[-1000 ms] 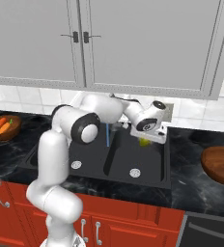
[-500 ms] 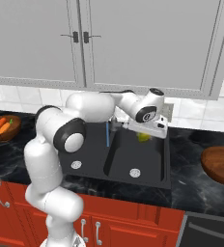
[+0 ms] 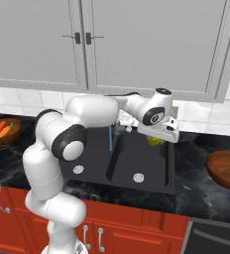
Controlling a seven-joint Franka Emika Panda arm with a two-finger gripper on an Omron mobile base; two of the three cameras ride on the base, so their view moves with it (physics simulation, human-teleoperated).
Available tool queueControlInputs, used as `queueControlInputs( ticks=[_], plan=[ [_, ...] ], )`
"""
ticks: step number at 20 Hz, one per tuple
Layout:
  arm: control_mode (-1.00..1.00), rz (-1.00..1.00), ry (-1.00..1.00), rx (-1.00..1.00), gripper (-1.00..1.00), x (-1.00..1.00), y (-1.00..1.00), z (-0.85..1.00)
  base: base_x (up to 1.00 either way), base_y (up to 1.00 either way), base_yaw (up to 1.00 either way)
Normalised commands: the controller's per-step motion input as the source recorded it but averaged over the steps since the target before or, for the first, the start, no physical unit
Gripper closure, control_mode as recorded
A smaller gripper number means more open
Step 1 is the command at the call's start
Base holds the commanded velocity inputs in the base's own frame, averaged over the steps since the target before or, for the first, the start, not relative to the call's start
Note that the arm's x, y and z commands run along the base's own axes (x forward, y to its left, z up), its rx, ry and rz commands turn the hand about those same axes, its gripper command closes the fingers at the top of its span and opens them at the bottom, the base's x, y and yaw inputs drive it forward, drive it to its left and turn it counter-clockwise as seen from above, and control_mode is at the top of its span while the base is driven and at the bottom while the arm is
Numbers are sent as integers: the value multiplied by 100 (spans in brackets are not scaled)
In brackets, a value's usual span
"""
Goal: Pick the carrots from the sink and place them in one bowl. Place the mango in the other bowl. Then turn off the sink faucet.
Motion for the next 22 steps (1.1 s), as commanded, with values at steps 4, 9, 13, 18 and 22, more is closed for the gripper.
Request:
queueControlInputs(
  ticks=[4, 9, 13, 18, 22],
  plan=[
    [-100, -20, 8, -2, 100, -11, -49, 11, 0, 0, 0],
    [-100, -20, 7, -1, 100, -9, -52, 11, 0, 0, 0],
    [-100, -15, 0, 0, 100, -1, -51, 2, 0, 0, 0],
    [-100, -9, -4, 0, 100, 0, -44, -1, 0, 0, 0],
    [-100, -5, -10, 0, 100, 0, -29, -4, 0, 0, 0]
  ],
)
